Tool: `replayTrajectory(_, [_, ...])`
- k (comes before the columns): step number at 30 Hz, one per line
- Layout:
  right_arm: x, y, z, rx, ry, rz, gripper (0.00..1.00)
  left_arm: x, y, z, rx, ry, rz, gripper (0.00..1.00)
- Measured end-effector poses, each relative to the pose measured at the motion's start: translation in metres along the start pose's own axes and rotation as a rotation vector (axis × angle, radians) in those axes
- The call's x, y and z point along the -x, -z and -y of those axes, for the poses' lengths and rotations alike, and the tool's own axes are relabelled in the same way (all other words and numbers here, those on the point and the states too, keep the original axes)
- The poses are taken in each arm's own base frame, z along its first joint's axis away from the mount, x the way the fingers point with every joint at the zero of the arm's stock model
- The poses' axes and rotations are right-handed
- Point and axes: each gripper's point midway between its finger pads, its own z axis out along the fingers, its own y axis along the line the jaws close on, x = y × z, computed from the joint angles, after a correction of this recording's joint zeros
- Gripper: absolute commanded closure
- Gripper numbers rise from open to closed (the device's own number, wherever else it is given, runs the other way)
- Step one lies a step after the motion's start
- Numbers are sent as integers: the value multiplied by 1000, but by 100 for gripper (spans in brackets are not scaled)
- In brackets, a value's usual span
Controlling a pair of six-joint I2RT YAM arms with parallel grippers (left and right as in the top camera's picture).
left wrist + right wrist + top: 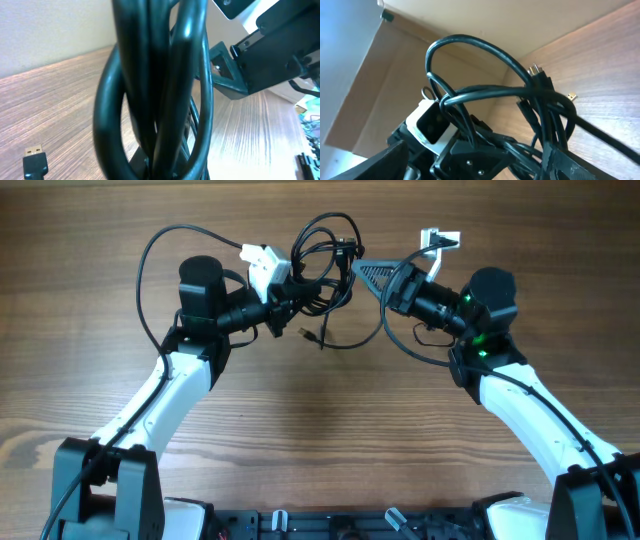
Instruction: Untangle cables
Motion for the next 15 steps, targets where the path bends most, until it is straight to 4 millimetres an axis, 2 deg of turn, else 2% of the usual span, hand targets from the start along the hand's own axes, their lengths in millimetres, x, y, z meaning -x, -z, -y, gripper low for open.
replayTrajectory(3, [0, 0, 1, -5, 35, -1, 17, 9, 5, -1, -14, 60, 31, 96])
replayTrajectory(5, [0, 0, 2, -10, 28, 3, 17, 22, 20, -19, 27, 153, 87, 96])
replayTrajectory(6, [0, 0, 3, -11, 20, 4, 20, 29, 26, -24, 38, 196, 113, 96])
replayTrajectory(8, [0, 0, 3, -10, 5, 3, 34, 42, 41, -38, 63, 313, 174, 96])
replayTrajectory(11, [-3, 0, 0, 2, 29, -18, 45, 52, 40, -33, 37, 352, 203, 96])
replayTrajectory(15, [-6, 0, -1, 9, 36, -30, 46, 57, 36, -23, -3, 361, 209, 96])
